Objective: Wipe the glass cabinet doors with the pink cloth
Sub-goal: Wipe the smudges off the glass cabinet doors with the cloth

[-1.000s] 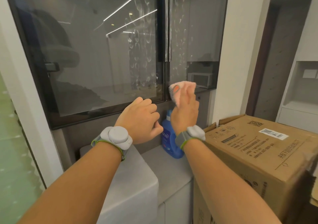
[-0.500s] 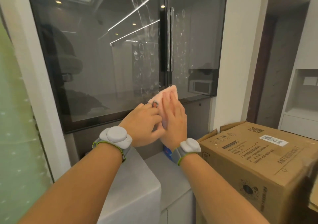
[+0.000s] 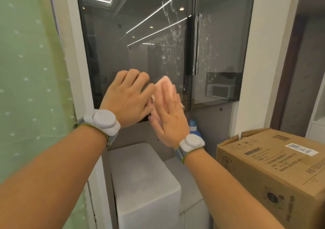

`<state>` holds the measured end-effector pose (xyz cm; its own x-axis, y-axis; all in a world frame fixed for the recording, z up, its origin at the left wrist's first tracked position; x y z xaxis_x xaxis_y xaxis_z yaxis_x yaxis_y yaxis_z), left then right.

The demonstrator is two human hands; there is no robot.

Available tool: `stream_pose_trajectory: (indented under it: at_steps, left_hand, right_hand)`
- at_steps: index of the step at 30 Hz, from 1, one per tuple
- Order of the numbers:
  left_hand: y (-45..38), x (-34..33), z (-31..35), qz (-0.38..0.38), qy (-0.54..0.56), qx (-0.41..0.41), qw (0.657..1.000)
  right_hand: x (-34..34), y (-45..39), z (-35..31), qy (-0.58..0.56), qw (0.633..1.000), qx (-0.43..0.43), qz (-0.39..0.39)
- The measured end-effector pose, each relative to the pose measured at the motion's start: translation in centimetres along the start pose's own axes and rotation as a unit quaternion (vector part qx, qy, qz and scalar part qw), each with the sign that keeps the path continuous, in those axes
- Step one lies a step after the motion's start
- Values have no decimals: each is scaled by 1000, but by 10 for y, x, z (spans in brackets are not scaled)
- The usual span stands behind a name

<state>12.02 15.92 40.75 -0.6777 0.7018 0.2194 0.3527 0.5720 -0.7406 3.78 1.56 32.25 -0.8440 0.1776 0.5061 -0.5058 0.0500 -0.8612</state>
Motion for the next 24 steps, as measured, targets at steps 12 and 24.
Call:
stream_pose_trajectory:
  at_steps: [12, 24]
  left_hand:
    - [-14, -6, -23, -50, -62, 22, 997]
    - [-13, -9, -21, -43, -53, 23, 997]
  right_hand:
    - [-16, -26, 10, 27, 983, -140, 117]
    - [-5, -49, -7, 23, 983, -148, 107]
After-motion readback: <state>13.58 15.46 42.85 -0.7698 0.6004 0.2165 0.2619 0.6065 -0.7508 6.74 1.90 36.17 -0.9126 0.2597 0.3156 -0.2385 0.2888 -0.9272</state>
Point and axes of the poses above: each hand's wrist, its own y-axis away from the middle knuckle, its own x-axis out of the back of the hand, z = x × y, the point moved 2 cm from there along -y, towards the middle knuckle, and after that the axes turned 4 degrees about -z, right-handed, at the moved point
